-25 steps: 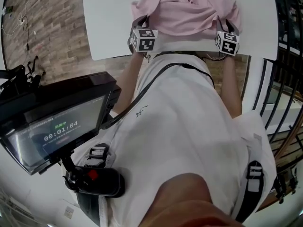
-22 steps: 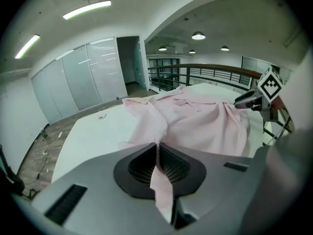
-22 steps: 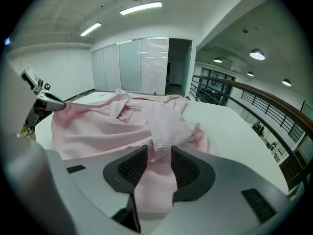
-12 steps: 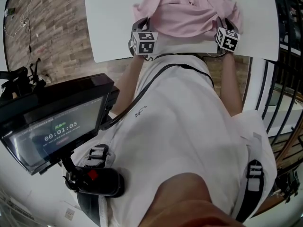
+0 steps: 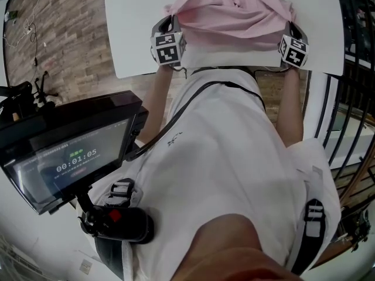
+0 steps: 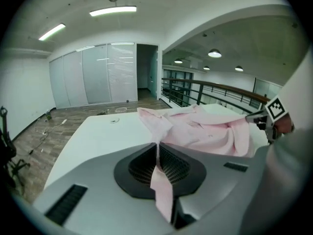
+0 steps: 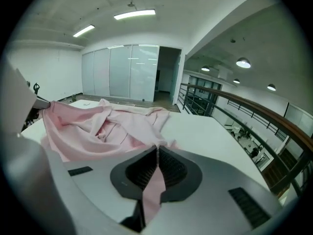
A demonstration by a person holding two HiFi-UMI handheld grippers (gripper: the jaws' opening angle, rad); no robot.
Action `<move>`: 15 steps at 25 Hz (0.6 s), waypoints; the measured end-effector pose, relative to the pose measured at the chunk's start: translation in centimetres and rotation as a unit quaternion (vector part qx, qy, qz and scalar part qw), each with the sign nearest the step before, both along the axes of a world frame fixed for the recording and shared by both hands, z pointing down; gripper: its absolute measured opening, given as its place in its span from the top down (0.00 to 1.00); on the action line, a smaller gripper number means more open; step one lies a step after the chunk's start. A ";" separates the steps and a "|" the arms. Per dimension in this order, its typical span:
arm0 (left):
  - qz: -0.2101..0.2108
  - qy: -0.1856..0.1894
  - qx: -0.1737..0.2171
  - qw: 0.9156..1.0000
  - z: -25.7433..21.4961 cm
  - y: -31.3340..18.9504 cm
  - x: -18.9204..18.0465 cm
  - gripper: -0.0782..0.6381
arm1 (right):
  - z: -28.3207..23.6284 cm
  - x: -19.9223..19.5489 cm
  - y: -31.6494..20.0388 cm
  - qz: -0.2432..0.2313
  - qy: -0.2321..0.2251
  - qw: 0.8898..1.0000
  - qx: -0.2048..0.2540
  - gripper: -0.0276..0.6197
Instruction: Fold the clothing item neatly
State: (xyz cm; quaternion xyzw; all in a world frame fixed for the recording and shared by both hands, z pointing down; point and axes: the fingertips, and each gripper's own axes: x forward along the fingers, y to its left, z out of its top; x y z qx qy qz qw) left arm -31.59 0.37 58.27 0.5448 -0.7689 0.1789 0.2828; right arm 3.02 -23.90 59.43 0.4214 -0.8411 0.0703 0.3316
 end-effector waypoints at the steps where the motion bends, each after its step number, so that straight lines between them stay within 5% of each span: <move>1: -0.012 0.004 0.013 1.000 -0.9 -0.3 -1.0 0.87 | -1.1 0.1 -0.8 -0.002 0.000 1.000 0.011 0.93; 6: -0.050 0.001 0.046 0.998 -4.1 -2.0 -6.3 0.87 | -4.4 -0.9 -5.1 -0.042 0.025 0.998 0.034 0.93; 15: -0.039 -0.050 0.026 0.998 -7.3 -5.8 -12.7 0.87 | -7.8 -7.9 -8.7 -0.133 0.095 0.984 0.077 0.93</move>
